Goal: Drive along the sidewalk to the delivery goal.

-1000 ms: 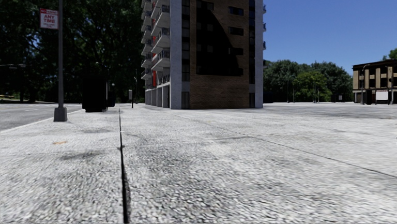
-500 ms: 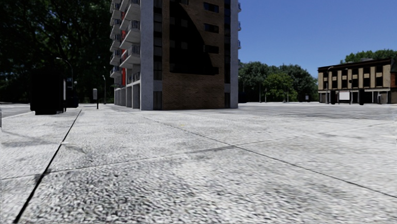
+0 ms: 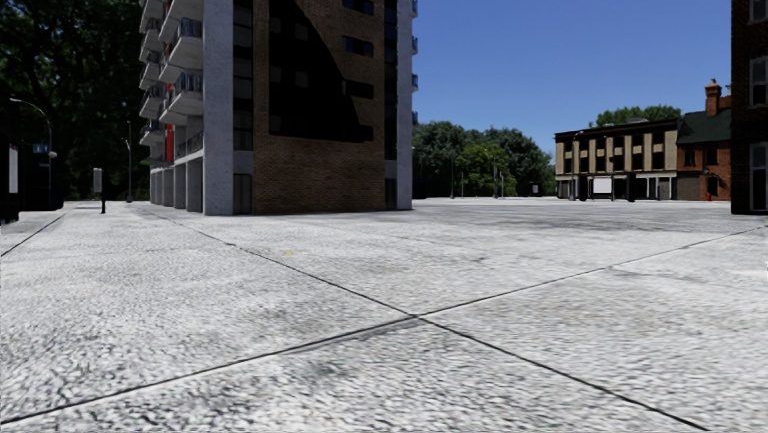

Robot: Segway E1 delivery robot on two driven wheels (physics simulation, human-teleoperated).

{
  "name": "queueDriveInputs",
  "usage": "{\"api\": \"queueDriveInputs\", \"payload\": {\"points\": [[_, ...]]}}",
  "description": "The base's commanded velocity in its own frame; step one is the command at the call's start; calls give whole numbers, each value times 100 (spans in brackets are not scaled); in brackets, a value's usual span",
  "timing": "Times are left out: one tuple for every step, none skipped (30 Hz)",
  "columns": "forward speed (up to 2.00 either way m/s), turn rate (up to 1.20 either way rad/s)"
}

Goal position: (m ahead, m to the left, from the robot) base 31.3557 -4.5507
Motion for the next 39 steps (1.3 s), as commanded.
{"api": "queueDriveInputs", "payload": {"points": [[200,-38],[200,-38],[200,-38],[200,-38],[200,-38],[200,-38],[200,-38],[200,-38],[200,-38],[200,-38],[200,-38],[200,-38],[200,-38],[200,-38],[200,-38],[200,-38],[200,-38],[200,-38],[200,-38],[200,-38],[200,-38],[200,-34],[200,0],[200,0],[200,0],[200,0],[200,0],[200,0],[200,0],[200,0],[200,0],[200,0],[200,0],[200,0],[200,0],[200,0],[200,0],[200,0],[200,0]]}}
